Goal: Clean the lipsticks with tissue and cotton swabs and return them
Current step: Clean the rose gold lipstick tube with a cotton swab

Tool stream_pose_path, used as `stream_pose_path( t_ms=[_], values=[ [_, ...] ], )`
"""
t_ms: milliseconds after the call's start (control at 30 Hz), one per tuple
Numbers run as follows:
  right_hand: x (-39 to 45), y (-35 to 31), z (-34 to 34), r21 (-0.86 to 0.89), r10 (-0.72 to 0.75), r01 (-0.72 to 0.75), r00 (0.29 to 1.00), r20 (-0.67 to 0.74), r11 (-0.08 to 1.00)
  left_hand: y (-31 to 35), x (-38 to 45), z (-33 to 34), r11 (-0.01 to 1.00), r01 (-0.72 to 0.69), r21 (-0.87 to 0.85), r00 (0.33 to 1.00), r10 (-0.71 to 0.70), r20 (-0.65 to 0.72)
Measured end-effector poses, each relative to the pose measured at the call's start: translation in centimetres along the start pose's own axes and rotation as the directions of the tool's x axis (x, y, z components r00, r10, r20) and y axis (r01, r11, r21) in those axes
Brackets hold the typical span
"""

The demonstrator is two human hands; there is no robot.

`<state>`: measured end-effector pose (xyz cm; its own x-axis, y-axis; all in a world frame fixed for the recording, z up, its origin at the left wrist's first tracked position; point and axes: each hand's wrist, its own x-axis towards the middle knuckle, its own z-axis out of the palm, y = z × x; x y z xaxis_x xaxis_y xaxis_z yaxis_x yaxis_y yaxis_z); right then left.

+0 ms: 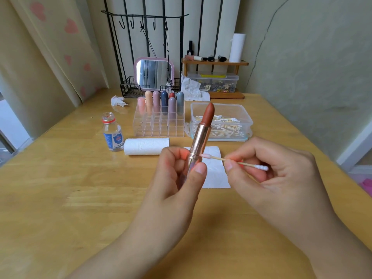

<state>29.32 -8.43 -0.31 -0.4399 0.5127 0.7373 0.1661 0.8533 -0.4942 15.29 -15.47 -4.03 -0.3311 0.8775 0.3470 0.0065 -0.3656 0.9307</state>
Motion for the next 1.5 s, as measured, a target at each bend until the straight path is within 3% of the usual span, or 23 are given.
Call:
stream_pose_path(
  t_ms=[167, 433, 867, 1100, 1400, 1500],
  values=[
    [0.0, 0.1, 0.1, 0.042, 0.007, -0.007, 1.000, 0.004, 0.999, 0.6, 0.2, 0.0, 0.995, 0.035, -0.098, 0.999, -0.031, 0.040],
    [0.1, -0.4, 0.5, 0.009, -0.025, 0.025, 1.000, -0.007, 1.000, 0.1, -0.2, 0.6, 0.999, -0.032, 0.040, 0.998, 0.030, 0.048],
    [-0.1, 0.3, -0.1, 0.041, 0.041, -0.041, 0.999, -0.008, 0.998, 0.3, 0.0, 0.1, 0.996, -0.092, 0.004, 0.996, 0.092, 0.023],
    [0.0, -0.1, -0.1, 0.104, 0.051, -0.052, 0.999, 0.012, 0.993, -0.1, 0.0, 0.1, 0.991, -0.109, 0.075, 0.994, 0.110, -0.009],
    [0.0, -0.9, 0.9, 0.025, 0.009, -0.008, 0.999, -0.046, 1.000, -0.1, -0.2, 0.3, 0.927, -0.177, 0.331, 0.968, 0.225, -0.111],
    [0.1, -1.0, 1.2, -0.013, -0.014, 0.013, 0.999, -0.044, 1.000, -0.1, -0.3, 0.4, 0.933, -0.175, 0.314, 0.969, 0.220, -0.114]
  ],
)
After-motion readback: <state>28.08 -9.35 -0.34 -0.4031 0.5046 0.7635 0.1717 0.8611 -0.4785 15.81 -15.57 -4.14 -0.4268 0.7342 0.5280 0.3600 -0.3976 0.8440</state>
